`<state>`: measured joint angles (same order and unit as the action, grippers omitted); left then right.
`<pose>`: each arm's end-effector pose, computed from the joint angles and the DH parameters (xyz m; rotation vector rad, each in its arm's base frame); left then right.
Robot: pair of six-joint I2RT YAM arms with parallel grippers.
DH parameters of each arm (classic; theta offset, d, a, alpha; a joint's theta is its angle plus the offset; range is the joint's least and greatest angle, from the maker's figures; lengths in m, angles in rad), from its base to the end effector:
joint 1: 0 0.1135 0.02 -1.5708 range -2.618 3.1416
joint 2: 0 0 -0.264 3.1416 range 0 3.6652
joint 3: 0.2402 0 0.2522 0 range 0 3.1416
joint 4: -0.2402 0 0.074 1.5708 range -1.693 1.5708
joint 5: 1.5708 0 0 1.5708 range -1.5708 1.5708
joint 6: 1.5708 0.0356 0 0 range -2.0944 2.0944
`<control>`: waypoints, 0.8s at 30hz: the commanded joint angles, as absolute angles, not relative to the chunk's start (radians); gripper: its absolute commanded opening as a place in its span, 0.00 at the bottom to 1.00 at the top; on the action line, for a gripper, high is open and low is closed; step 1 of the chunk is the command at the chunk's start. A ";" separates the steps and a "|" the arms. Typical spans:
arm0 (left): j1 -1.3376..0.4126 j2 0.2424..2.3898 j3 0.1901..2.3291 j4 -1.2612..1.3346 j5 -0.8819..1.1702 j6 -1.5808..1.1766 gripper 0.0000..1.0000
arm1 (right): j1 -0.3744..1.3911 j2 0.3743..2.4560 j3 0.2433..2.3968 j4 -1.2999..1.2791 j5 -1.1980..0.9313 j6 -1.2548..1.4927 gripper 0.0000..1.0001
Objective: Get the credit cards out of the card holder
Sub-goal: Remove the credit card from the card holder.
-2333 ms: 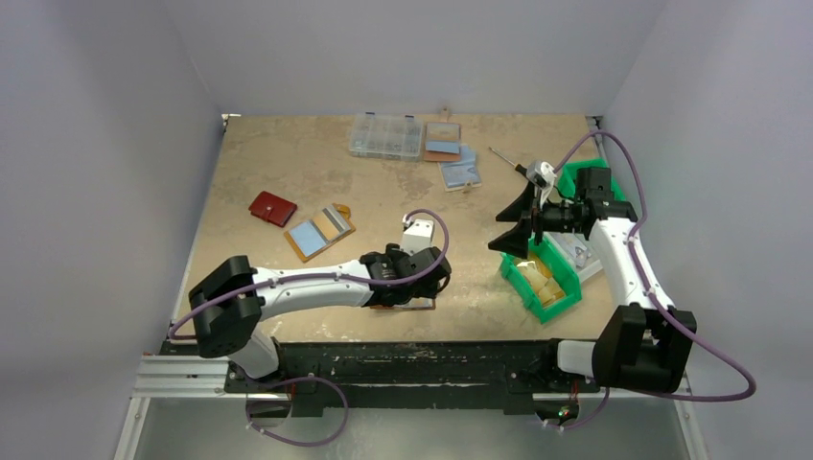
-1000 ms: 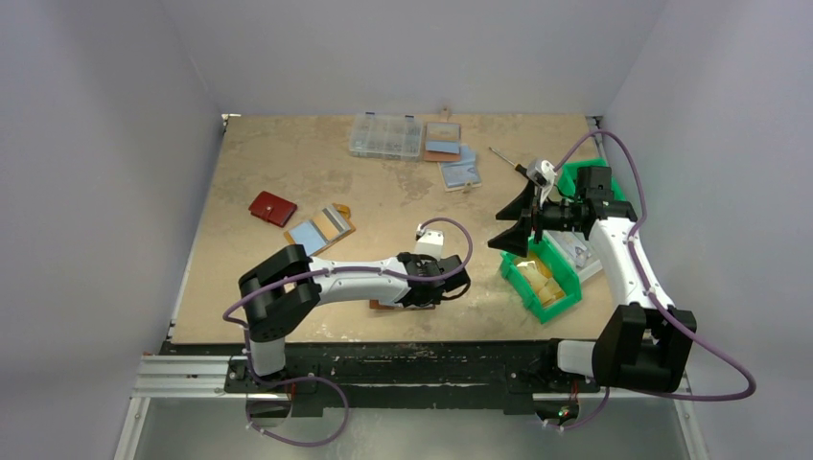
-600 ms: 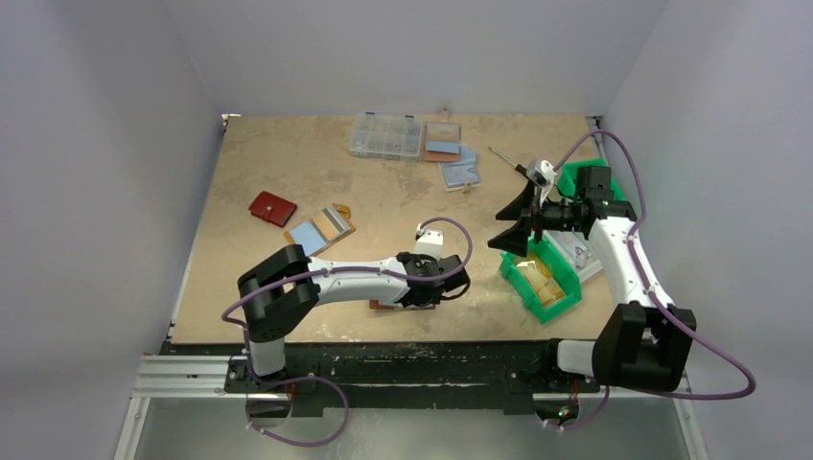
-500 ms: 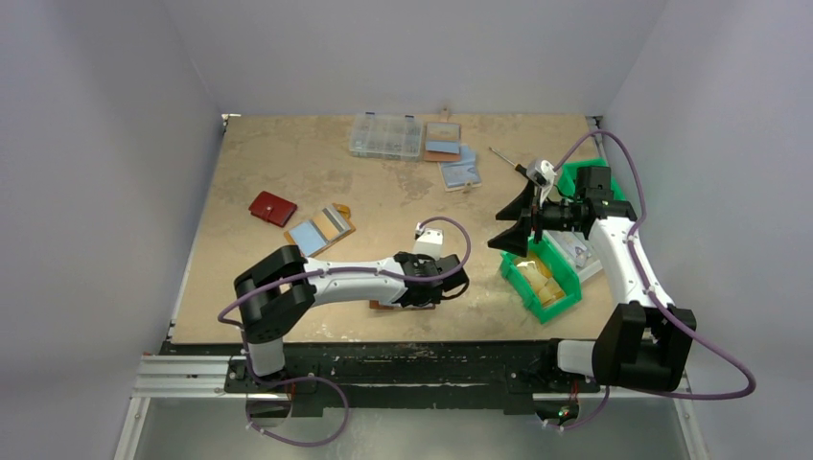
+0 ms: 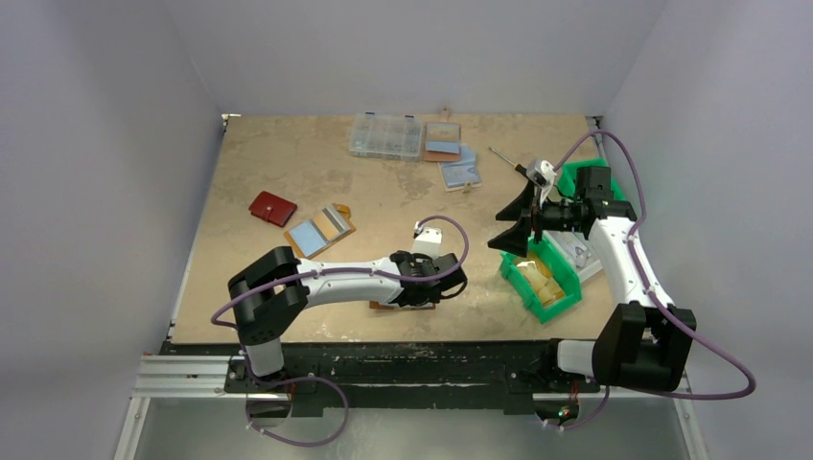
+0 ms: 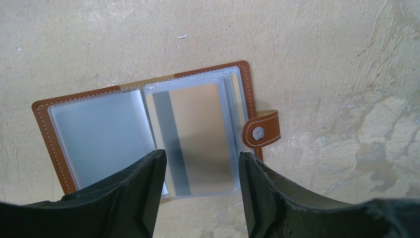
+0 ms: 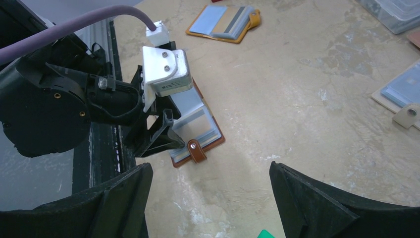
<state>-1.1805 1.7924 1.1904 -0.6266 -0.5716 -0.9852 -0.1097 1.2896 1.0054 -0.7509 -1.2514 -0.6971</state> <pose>0.1505 -0.3152 0.1839 0.1166 2.4830 -0.0369 0.2444 0.0071 0.2828 -0.9395 1.7637 1.0914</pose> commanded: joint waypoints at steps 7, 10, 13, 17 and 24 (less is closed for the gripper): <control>-1.184 1.804 1.192 -0.643 -0.590 -0.994 0.58 | -0.110 1.299 1.012 -0.768 -1.278 -0.717 0.99; -1.184 1.815 1.191 -0.639 -0.582 -0.994 0.58 | -0.110 1.300 1.012 -0.769 -1.278 -0.716 0.99; -1.184 1.822 1.187 -0.635 -0.576 -0.996 0.58 | -0.110 1.301 1.013 -0.771 -1.278 -0.719 0.99; -1.183 1.829 1.179 -0.632 -0.574 -1.001 0.57 | -0.110 1.301 1.013 -0.774 -1.278 -0.720 0.99; -1.175 1.853 1.145 -0.612 -0.557 -1.013 0.57 | -0.110 1.299 1.014 -0.778 -1.279 -0.724 0.99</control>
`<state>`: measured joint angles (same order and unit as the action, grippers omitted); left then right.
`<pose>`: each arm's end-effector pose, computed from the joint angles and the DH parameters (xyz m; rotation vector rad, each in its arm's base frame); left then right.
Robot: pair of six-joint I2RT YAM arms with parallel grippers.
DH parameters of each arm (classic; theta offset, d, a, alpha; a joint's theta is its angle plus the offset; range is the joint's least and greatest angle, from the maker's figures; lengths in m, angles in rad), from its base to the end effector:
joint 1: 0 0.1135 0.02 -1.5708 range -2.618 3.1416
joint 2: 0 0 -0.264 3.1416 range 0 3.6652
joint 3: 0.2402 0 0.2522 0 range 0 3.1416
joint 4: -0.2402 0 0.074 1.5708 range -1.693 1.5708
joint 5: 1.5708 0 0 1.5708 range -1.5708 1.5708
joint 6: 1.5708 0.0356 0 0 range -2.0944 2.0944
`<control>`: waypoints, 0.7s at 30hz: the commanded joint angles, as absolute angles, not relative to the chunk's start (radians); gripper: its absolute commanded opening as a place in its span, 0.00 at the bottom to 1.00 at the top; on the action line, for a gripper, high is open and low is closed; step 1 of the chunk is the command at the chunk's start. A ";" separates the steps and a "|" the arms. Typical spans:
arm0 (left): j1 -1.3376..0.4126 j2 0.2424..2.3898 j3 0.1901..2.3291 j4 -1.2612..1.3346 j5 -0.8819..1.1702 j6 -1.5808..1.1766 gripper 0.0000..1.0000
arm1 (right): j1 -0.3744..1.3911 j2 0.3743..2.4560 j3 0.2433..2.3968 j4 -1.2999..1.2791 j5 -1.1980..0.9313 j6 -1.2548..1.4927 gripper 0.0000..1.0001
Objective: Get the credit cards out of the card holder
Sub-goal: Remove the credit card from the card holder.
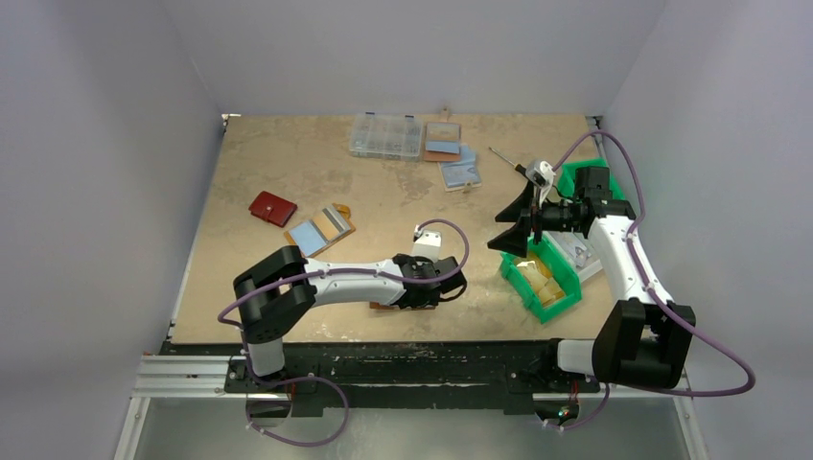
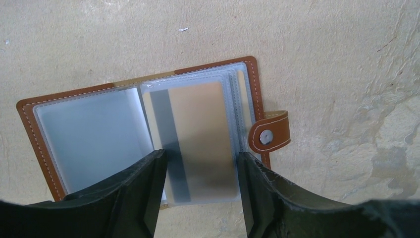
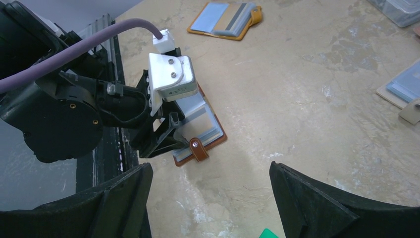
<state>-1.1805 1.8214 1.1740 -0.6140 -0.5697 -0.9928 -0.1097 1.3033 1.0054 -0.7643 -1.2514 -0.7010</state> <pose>0.1504 -0.3152 0.1703 0.1206 2.4987 -0.0043 0.2457 0.0069 0.2792 -0.9300 1.7808 1.1087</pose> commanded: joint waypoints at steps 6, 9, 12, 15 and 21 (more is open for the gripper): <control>-1.169 1.855 1.129 -0.608 -0.546 -1.019 0.58 | -0.110 1.299 1.015 -0.782 -1.281 -0.729 0.99; -1.166 1.856 1.123 -0.609 -0.546 -1.022 0.58 | -0.110 1.299 1.015 -0.785 -1.281 -0.731 0.99; -1.165 1.855 1.114 -0.609 -0.548 -1.027 0.57 | -0.110 1.299 1.016 -0.787 -1.281 -0.733 0.99; -1.163 1.844 1.100 -0.608 -0.550 -1.035 0.55 | -0.110 1.299 1.017 -0.788 -1.281 -0.734 0.99; -1.158 1.801 1.081 -0.605 -0.556 -1.041 0.52 | -0.110 1.303 1.018 -0.793 -1.281 -0.738 0.99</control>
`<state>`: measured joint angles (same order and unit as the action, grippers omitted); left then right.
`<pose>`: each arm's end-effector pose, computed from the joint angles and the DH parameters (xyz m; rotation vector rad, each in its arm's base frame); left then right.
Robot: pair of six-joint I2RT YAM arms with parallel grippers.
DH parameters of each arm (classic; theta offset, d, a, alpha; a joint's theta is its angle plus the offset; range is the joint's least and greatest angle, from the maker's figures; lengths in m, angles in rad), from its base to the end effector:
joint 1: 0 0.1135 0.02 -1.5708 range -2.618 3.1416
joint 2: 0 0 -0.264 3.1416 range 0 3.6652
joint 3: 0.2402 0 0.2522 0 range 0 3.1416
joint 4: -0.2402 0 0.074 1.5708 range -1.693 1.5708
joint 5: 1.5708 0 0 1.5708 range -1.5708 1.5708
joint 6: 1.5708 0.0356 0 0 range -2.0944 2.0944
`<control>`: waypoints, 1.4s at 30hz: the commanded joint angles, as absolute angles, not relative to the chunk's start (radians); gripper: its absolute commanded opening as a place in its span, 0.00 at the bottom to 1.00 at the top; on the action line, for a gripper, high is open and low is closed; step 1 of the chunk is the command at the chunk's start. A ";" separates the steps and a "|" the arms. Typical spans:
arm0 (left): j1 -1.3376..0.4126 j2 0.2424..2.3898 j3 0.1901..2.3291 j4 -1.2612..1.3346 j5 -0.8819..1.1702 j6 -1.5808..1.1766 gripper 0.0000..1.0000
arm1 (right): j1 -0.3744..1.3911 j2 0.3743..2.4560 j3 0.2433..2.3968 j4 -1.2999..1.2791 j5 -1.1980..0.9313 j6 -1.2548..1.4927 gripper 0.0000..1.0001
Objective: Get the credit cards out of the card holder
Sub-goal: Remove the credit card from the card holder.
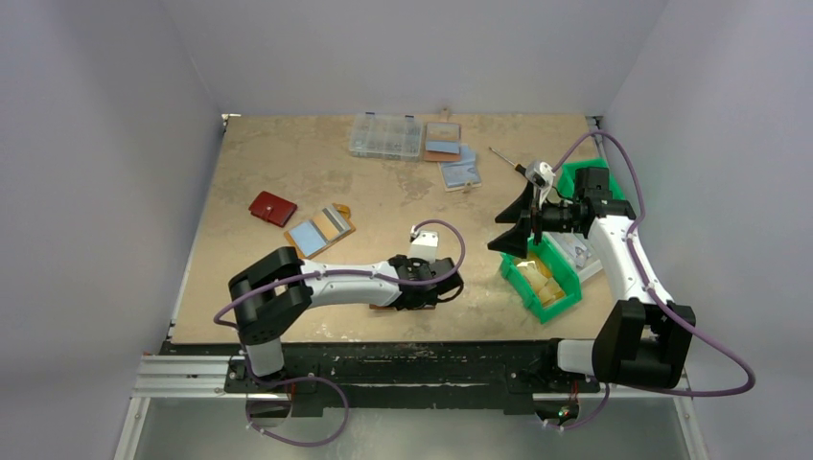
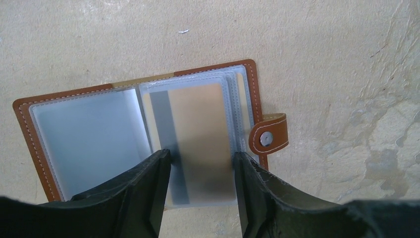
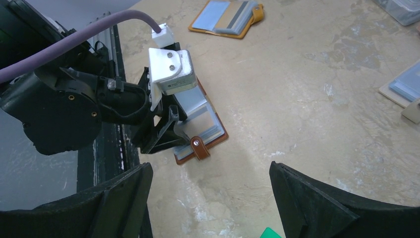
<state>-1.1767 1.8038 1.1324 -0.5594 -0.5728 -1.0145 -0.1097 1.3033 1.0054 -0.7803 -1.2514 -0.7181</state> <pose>0.1502 -0.3109 0.1670 0.0761 2.4847 -0.0445 0.2445 0.0071 0.2785 -0.9362 1.7814 1.1096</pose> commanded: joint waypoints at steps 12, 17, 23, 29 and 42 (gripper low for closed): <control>-1.140 1.711 1.033 -0.595 -0.570 -1.043 0.49 | -0.110 1.304 1.020 -0.800 -1.281 -0.744 0.99; -1.128 1.641 0.993 -0.562 -0.566 -1.039 0.49 | -0.110 1.305 1.020 -0.804 -1.281 -0.747 0.99; -1.093 1.537 0.909 -0.477 -0.522 -1.032 0.49 | -0.110 1.308 1.022 -0.808 -1.279 -0.750 0.99; -1.046 1.452 0.827 -0.404 -0.466 -1.029 0.48 | -0.110 1.311 1.023 -0.816 -1.278 -0.755 0.99; -0.975 1.295 0.713 -0.342 -0.409 -1.023 0.48 | -0.110 1.319 1.029 -0.832 -1.276 -0.770 0.99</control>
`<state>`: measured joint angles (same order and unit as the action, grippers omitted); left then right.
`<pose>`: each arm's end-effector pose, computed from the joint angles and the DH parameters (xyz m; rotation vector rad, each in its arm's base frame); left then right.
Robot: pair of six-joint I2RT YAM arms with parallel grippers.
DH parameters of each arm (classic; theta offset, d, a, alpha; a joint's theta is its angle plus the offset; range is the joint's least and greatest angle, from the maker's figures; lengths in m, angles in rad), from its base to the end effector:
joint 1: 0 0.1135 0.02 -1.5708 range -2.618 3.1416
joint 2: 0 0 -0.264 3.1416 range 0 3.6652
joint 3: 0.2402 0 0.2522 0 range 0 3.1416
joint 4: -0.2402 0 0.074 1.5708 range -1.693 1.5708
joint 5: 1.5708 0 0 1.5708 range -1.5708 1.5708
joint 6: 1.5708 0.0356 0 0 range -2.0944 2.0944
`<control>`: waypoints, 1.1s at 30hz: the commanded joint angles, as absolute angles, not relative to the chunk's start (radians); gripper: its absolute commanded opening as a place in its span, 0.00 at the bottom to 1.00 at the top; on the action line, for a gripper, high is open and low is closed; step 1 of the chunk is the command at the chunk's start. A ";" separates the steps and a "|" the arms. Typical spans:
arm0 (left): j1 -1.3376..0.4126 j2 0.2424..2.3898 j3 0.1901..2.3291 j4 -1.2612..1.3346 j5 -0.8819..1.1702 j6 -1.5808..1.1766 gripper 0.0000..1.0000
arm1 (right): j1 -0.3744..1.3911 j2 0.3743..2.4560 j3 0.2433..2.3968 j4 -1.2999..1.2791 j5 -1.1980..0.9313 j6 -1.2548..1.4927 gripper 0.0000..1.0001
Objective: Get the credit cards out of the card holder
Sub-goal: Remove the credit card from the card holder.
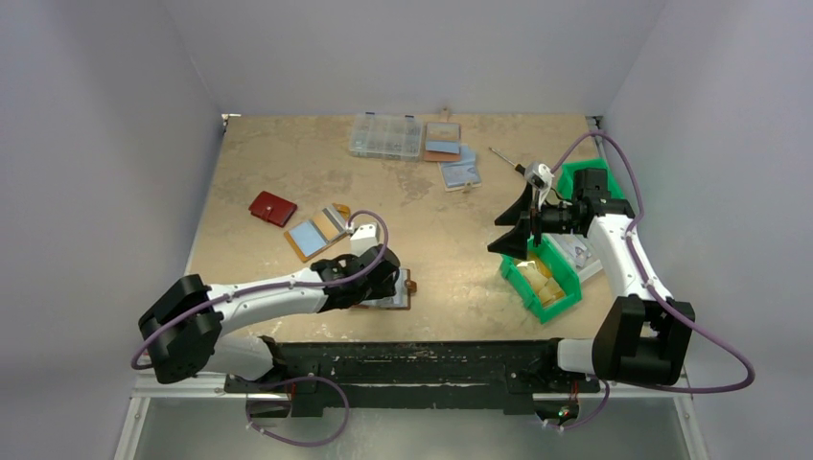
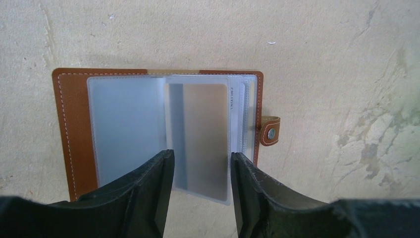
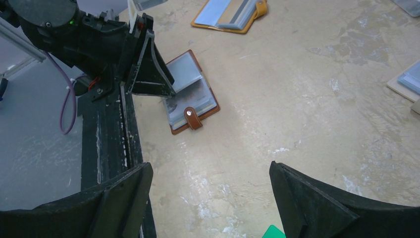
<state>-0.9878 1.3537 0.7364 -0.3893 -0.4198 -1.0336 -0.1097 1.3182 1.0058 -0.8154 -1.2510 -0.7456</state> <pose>0.1523 -0.2045 0.1884 -0.2095 2.4720 -0.3278 0.2443 0.0071 0.2740 -0.9350 1.7996 1.1285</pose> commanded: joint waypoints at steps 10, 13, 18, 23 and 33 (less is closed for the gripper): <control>-0.951 1.228 0.649 -0.316 -0.391 -1.026 0.48 | -0.110 1.322 1.029 -0.838 -1.275 -0.775 0.99; -0.946 1.221 0.638 -0.299 -0.371 -1.009 0.49 | -0.110 1.323 1.029 -0.839 -1.275 -0.776 0.99; -0.946 1.212 0.629 -0.232 -0.316 -0.938 0.55 | -0.110 1.324 1.031 -0.842 -1.275 -0.779 0.99; -0.948 1.244 0.663 -0.262 -0.318 -0.886 0.59 | -0.110 1.324 1.031 -0.842 -1.275 -0.781 0.99; -0.967 1.365 0.744 -0.310 -0.334 -0.831 0.62 | -0.110 1.333 1.035 -0.857 -1.275 -0.794 0.99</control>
<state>-0.9539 1.3388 0.6872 -0.3107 -0.3252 -0.8730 -0.1097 1.3270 1.0058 -0.8452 -1.2510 -0.7708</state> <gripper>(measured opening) 0.611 0.987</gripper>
